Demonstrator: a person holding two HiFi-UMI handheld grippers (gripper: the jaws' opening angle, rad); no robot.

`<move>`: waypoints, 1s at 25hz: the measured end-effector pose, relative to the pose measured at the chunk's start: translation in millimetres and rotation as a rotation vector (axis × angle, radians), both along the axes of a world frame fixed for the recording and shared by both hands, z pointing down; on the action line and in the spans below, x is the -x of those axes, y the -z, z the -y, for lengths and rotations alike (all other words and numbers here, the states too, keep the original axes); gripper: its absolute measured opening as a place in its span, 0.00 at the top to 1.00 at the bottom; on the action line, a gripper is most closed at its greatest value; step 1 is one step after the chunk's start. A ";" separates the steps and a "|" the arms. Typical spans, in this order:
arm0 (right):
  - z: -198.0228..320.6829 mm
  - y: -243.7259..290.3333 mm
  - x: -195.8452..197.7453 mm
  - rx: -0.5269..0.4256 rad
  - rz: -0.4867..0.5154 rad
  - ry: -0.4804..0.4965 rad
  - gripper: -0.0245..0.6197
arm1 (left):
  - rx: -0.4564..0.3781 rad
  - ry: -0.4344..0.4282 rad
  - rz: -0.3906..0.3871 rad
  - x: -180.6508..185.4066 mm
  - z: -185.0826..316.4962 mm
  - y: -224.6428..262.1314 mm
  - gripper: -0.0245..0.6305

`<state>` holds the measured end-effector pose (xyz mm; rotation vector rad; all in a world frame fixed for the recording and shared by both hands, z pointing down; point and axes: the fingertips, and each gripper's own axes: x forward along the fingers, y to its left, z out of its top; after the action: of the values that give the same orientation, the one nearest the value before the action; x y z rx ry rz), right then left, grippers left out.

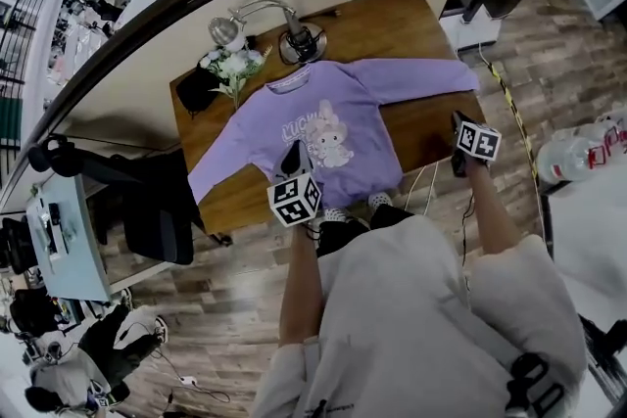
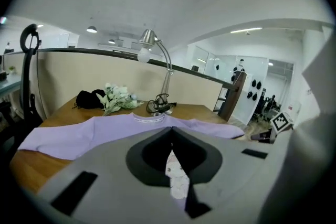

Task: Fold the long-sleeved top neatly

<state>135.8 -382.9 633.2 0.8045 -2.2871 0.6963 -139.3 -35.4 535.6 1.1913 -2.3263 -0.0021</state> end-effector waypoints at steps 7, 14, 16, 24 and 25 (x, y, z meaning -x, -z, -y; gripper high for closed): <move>10.9 9.1 -29.3 0.087 0.039 -0.205 0.93 | -0.018 -0.007 0.029 6.5 15.0 32.1 0.93; 36.7 -7.5 -29.4 0.197 0.151 -0.273 0.95 | 0.000 0.008 0.064 -13.9 51.2 41.2 0.93; 47.6 -14.9 -24.2 0.235 0.198 -0.281 0.95 | 0.004 0.026 0.061 -20.9 65.1 36.5 0.93; 88.9 -36.4 -9.9 0.403 0.379 -0.363 0.84 | 0.000 0.058 0.067 -62.4 119.9 22.5 0.93; 93.3 -38.9 -9.0 0.433 0.410 -0.387 0.82 | 0.000 0.066 0.059 -67.4 123.1 19.1 0.93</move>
<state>144.8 -476.3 672.1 0.9633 -2.2045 1.5964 -72.0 -158.5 516.5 1.1277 -2.4159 0.0092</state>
